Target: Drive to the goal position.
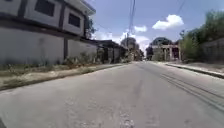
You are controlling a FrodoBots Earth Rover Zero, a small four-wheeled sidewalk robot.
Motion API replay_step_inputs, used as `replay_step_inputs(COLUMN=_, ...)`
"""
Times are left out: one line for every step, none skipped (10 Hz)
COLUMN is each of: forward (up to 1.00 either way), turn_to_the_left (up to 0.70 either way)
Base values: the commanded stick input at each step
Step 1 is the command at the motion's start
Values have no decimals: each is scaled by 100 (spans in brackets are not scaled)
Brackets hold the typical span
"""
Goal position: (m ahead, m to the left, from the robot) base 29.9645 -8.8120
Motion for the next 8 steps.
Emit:
replay_step_inputs(forward=100, turn_to_the_left=3)
replay_step_inputs(forward=100, turn_to_the_left=-2)
replay_step_inputs(forward=100, turn_to_the_left=-3)
replay_step_inputs(forward=100, turn_to_the_left=-3)
replay_step_inputs(forward=100, turn_to_the_left=-3)
replay_step_inputs(forward=100, turn_to_the_left=-4)
replay_step_inputs(forward=100, turn_to_the_left=-4)
replay_step_inputs(forward=100, turn_to_the_left=-4)
